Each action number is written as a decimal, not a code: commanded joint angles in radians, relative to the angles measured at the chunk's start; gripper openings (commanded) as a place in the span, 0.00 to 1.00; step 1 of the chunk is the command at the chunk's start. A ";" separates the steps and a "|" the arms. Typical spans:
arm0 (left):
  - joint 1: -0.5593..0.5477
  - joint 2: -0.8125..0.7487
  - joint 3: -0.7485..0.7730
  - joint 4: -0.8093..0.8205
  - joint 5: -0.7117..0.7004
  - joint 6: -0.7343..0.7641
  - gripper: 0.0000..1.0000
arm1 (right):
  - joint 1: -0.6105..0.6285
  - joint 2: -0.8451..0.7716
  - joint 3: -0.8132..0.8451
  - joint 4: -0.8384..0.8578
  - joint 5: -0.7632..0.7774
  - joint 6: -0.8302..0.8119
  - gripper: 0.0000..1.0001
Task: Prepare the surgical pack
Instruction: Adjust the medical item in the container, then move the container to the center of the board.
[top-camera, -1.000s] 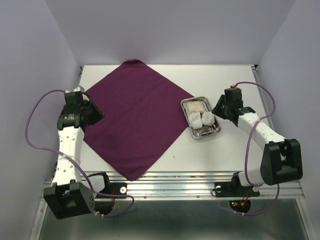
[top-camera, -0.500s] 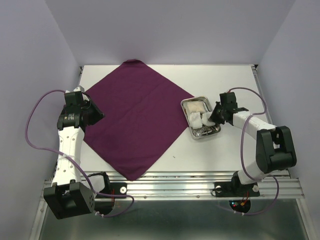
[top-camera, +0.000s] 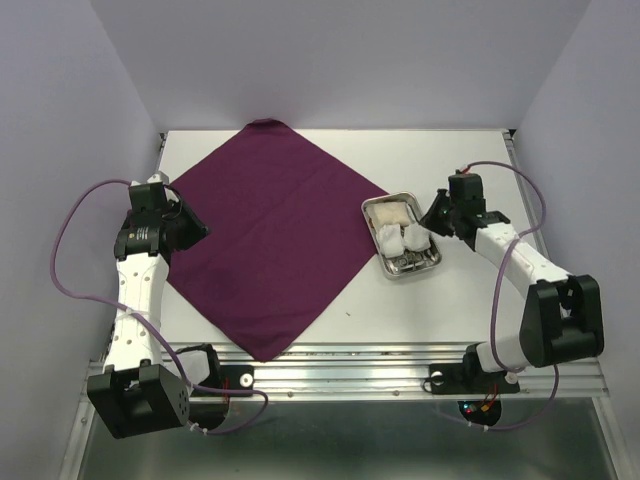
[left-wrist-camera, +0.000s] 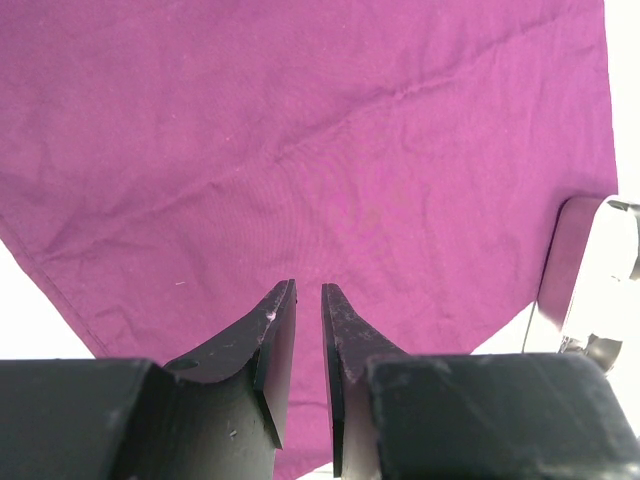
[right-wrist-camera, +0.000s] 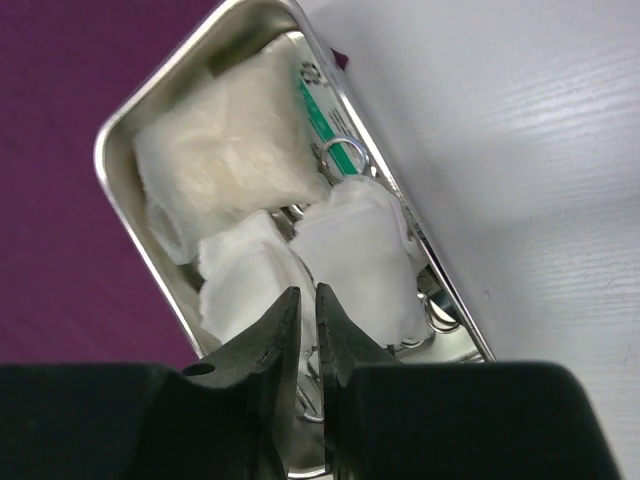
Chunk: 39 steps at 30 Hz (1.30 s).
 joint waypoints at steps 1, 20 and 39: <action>-0.004 -0.024 -0.004 0.020 0.015 0.004 0.28 | 0.001 -0.081 0.075 -0.015 -0.010 -0.015 0.19; -0.009 -0.015 -0.006 0.030 0.018 -0.002 0.28 | 0.391 0.153 0.298 -0.127 0.214 -0.224 0.43; -0.009 -0.010 -0.014 0.033 0.007 0.008 0.28 | 0.475 0.308 0.310 -0.130 0.326 -0.219 0.34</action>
